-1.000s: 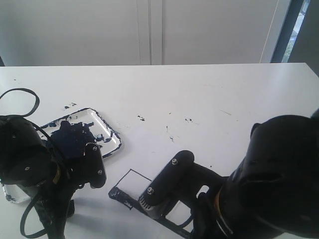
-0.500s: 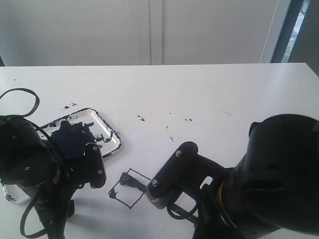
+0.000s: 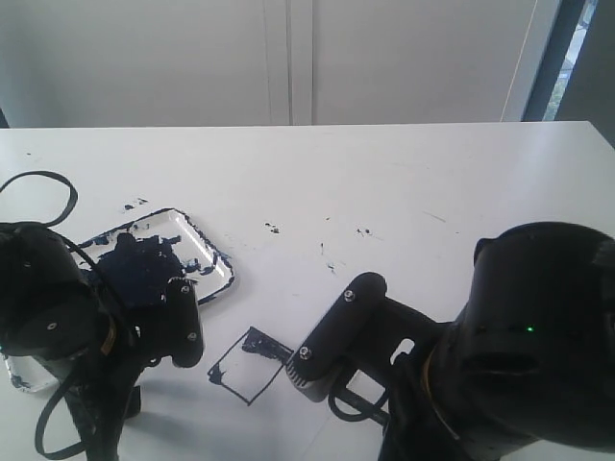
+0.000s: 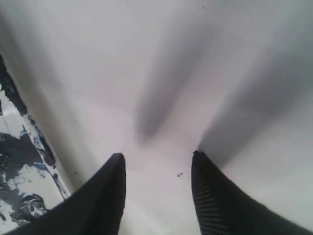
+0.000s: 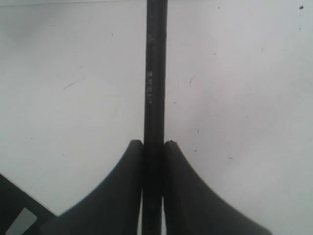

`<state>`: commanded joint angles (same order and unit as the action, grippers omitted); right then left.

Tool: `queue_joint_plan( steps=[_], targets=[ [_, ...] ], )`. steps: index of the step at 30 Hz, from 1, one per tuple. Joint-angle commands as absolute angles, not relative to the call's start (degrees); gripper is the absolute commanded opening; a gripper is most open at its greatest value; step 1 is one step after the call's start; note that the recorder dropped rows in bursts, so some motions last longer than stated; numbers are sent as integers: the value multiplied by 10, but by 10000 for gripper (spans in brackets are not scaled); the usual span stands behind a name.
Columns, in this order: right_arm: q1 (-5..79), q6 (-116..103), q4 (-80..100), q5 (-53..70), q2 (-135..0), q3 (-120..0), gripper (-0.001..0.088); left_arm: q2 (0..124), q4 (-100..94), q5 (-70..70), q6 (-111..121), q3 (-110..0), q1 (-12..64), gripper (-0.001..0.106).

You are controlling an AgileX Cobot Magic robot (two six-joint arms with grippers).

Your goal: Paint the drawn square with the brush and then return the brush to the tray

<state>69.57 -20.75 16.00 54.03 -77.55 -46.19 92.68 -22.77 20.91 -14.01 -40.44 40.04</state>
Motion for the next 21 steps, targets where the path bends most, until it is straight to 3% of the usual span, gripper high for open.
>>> queue_joint_plan(
  steps=[21],
  targets=[
    [696,-116,70,529,-776,-462,0,927,-228,205,-143,-404,400,483]
  ],
)
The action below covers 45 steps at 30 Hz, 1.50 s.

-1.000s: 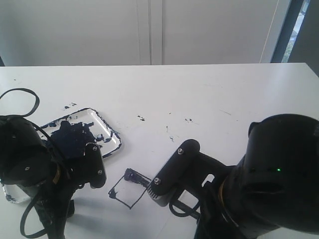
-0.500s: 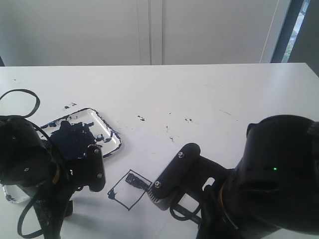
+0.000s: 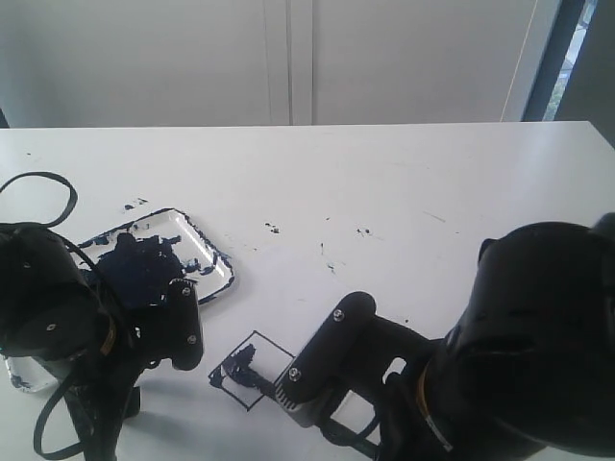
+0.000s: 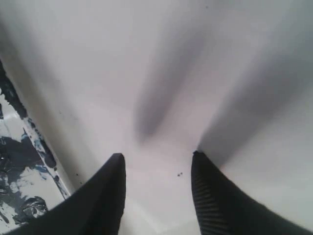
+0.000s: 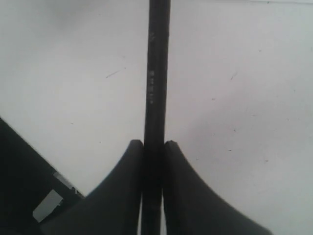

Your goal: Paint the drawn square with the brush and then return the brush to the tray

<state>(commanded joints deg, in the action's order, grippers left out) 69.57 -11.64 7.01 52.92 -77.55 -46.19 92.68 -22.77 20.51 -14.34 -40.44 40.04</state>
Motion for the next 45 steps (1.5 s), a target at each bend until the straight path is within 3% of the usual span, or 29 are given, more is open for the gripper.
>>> queue_joint_plan(
  steps=[24,45],
  targets=[
    [696,-213,213,536,-776,-462,0,927,-228,205,-143,-404,400,483],
    [696,-175,173,522,-813,-462,0,927,-228,205,-143,-404,400,483]
  ],
)
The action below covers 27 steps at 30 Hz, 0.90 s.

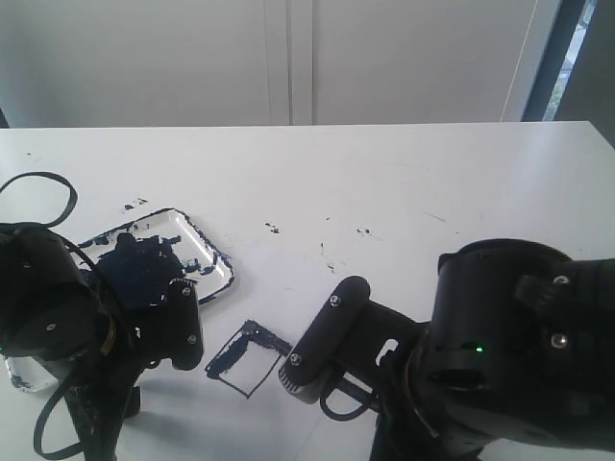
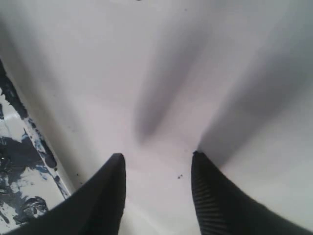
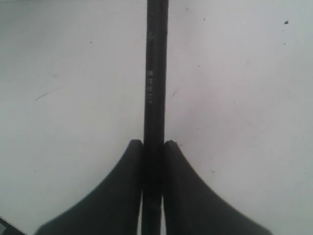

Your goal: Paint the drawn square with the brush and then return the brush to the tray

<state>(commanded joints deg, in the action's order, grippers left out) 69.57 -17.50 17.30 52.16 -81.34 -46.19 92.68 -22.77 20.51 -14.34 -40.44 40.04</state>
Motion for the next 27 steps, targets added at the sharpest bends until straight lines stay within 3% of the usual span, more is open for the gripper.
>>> queue_joint_plan(
  steps=[12,27],
  targets=[
    [696,-130,106,526,-810,-462,0,927,-228,206,-143,-404,400,483],
    [696,-181,163,573,-794,-489,0,927,-229,206,-143,-404,400,483]
  ],
)
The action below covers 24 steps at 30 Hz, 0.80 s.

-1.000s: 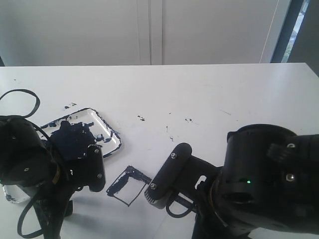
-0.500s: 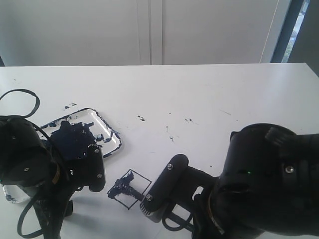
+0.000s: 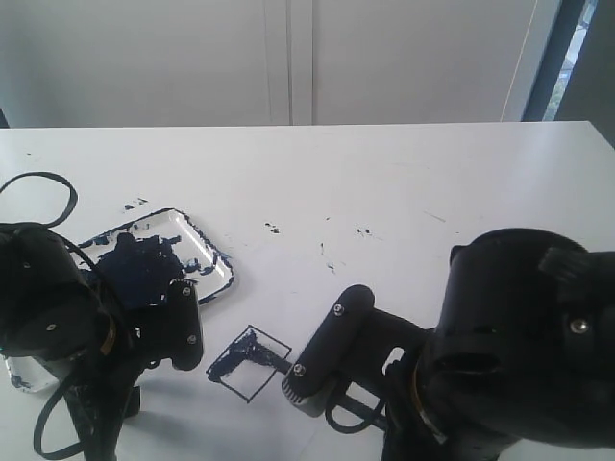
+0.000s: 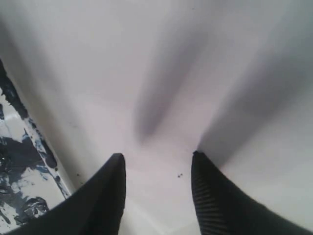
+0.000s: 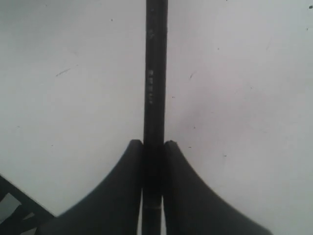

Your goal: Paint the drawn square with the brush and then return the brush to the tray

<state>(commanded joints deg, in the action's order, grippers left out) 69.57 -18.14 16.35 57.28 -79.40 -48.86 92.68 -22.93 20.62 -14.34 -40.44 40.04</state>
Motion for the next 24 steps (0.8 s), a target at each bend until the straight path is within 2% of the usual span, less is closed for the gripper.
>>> queue_joint_plan(
  steps=[7,11,18,24],
  targets=[
    [693,-181,144,631,-791,-560,0,927,-230,210,-143,-404,400,483],
    [665,-165,115,676,-790,-576,0,927,-230,211,-143,-404,400,483],
    [622,-95,-33,650,-774,-576,0,927,-230,210,-143,-404,400,483],
    [592,-77,-50,650,-774,-576,0,927,-230,210,-143,-404,400,483]
  ],
)
